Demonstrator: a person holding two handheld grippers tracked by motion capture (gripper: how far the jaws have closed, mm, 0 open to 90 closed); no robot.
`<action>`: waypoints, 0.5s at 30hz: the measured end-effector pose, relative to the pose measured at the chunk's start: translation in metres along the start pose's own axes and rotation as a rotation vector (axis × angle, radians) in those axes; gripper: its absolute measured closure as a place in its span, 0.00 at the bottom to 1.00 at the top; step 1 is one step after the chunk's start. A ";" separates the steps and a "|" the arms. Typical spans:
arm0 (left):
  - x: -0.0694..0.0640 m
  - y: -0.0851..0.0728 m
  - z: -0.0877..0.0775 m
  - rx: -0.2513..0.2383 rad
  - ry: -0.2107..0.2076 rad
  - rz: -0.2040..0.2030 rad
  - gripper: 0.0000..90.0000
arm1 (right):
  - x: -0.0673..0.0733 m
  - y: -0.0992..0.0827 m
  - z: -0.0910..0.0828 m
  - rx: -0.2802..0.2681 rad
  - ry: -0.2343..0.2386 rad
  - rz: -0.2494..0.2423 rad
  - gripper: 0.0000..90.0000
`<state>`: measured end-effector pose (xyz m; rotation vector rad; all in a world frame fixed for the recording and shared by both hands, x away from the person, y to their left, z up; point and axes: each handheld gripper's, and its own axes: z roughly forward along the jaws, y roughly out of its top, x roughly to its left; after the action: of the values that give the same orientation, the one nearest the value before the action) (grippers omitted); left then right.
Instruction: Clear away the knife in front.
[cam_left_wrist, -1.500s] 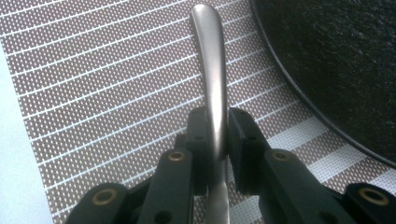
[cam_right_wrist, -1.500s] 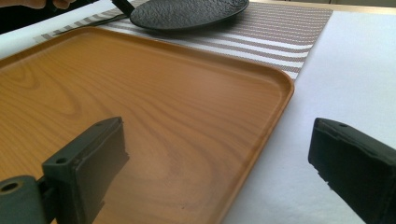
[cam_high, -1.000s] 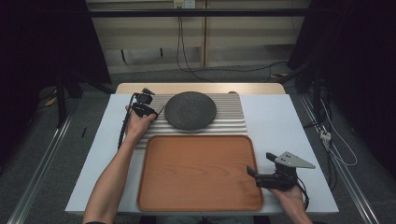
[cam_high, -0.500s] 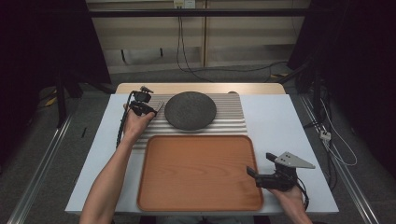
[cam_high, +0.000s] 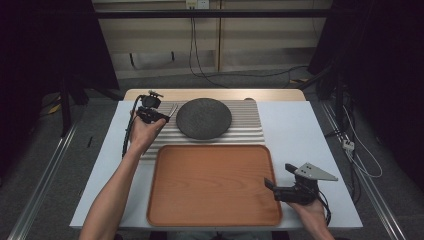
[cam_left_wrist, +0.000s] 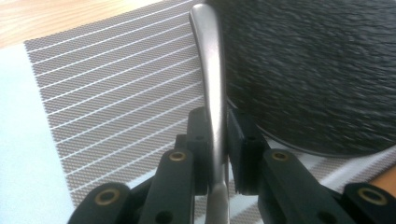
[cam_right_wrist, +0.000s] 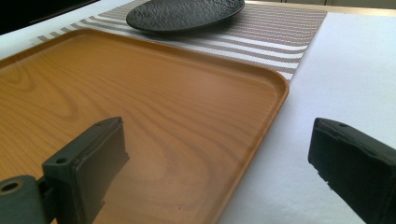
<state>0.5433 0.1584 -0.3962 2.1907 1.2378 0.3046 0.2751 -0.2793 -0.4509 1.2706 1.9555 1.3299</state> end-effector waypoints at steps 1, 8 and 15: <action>-0.003 -0.002 -0.003 -0.001 -0.005 0.011 0.89 | 0.000 0.000 0.000 0.000 0.000 -0.001 0.05; -0.009 -0.004 -0.016 -0.032 -0.035 0.017 0.89 | 0.001 0.000 0.001 0.000 0.001 0.000 0.05; -0.019 -0.004 -0.036 -0.055 -0.052 0.048 0.89 | 0.001 0.000 0.001 0.002 0.001 -0.005 0.05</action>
<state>0.5136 0.1584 -0.3683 2.1700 1.1365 0.2960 0.2755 -0.2783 -0.4512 1.2650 1.9602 1.3263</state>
